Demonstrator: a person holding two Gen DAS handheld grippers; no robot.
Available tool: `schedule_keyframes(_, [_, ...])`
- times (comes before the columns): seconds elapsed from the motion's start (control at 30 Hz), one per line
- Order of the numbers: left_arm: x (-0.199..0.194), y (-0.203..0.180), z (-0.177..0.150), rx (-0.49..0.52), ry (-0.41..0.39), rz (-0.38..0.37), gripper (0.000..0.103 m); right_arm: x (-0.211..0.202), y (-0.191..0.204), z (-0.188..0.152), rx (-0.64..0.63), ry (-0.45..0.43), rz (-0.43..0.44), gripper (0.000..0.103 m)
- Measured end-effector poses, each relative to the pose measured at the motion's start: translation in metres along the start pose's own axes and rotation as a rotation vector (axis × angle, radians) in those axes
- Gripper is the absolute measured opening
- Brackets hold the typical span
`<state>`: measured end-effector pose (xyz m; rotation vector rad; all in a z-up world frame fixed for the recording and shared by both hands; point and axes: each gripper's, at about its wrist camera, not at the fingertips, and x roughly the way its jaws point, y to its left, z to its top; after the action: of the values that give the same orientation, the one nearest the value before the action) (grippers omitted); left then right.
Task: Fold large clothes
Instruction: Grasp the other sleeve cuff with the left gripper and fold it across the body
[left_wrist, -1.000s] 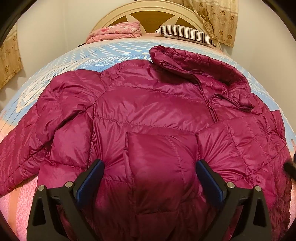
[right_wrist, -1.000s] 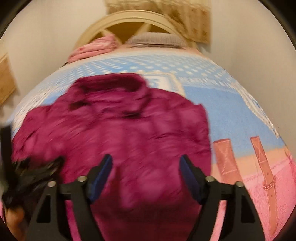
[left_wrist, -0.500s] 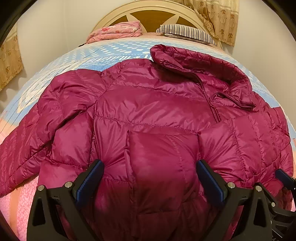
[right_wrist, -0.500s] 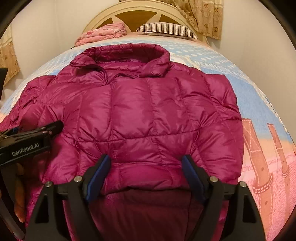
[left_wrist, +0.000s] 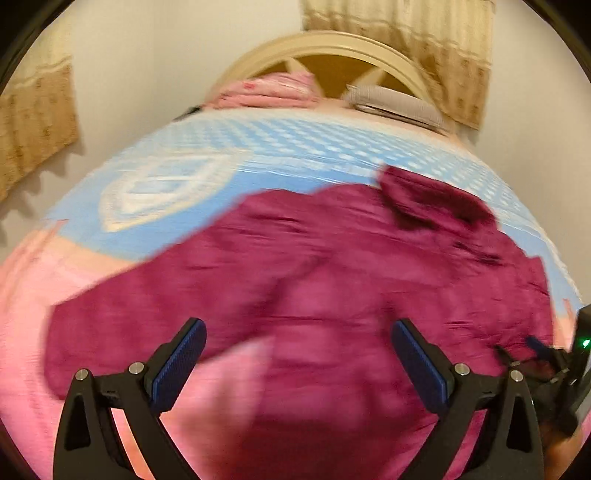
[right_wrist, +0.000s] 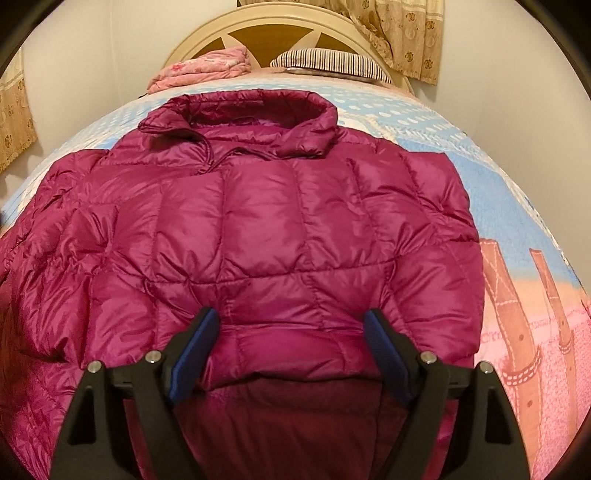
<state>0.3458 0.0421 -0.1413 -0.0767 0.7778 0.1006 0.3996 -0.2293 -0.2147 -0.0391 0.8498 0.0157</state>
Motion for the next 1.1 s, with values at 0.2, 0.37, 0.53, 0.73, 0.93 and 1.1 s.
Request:
schedule_keyframes(0.2, [-0.006,0.138,-0.023,-0.145,0.027,0.303,0.101,-0.001,0.001,0.0,-0.009,-0.006,-0.011,0.085])
schedule_keyframes(0.37, [0.002,0.213,-0.043,-0.351,0.076,0.368,0.1,-0.001,0.002,0.0,-0.011,-0.009,-0.015,0.085])
schedule_keyframes(0.53, [0.023,0.213,-0.045,-0.387,0.118,0.272,0.1,-0.003,0.002,-0.001,-0.015,-0.013,-0.027,0.087])
schedule_keyframes(0.73, [0.037,0.213,-0.045,-0.391,0.148,0.224,0.026,-0.003,0.001,-0.001,-0.014,-0.014,-0.033,0.088])
schedule_keyframes(0.93, [0.009,0.227,-0.037,-0.369,0.06,0.212,0.011,-0.003,0.002,-0.001,-0.015,-0.014,-0.033,0.088])
schedule_keyframes(1.1, [-0.006,0.22,-0.034,-0.293,0.027,0.228,0.01,-0.004,0.002,0.0,-0.016,-0.01,-0.031,0.088])
